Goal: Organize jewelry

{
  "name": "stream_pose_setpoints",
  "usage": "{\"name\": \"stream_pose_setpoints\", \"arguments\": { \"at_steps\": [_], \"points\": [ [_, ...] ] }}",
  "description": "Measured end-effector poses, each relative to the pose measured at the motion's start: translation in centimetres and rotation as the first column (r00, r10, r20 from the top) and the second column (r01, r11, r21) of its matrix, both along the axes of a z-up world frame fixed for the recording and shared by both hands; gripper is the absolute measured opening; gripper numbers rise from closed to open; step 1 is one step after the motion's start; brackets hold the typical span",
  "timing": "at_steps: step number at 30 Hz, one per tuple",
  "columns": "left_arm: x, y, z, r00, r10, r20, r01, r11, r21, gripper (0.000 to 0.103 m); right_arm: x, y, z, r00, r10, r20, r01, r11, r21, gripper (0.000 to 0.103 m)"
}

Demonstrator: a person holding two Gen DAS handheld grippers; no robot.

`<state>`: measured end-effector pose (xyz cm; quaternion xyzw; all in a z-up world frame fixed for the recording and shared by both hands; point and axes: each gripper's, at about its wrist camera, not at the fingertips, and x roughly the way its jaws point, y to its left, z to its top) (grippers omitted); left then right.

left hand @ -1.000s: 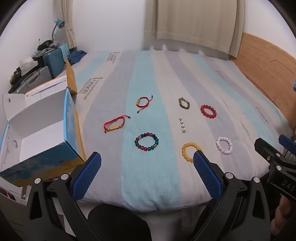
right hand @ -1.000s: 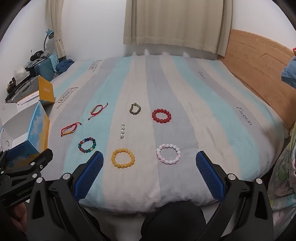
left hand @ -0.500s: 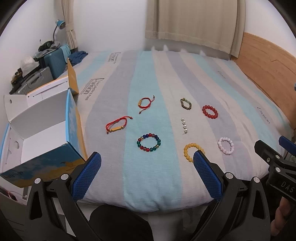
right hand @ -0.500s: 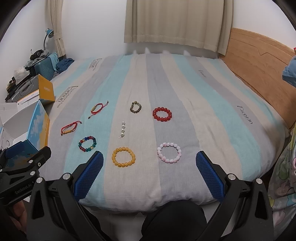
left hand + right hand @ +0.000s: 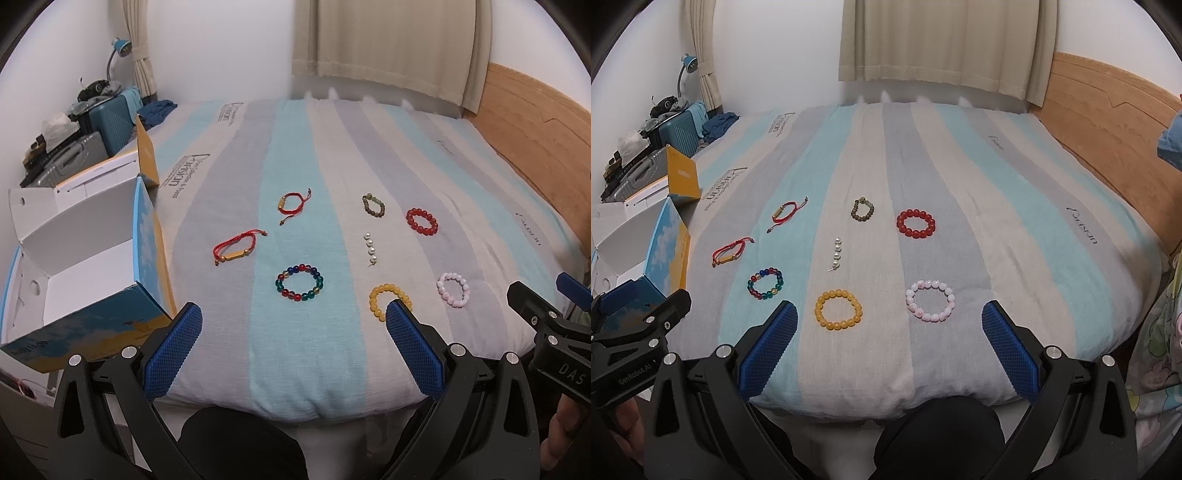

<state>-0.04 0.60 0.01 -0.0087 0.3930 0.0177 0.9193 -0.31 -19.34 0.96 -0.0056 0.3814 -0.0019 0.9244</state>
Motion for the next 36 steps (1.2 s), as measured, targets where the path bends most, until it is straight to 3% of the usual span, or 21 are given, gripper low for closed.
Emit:
{"name": "stream_pose_setpoints", "arguments": {
  "at_steps": [36],
  "points": [
    [-0.07, -0.36, -0.27, 1.0, -0.001, -0.015, 0.0, 1.0, -0.004, 0.097, -0.15, -0.09, -0.13, 1.0, -0.003, 0.003, 0.003, 1.0, 0.002, 0.096]
  ]
}}
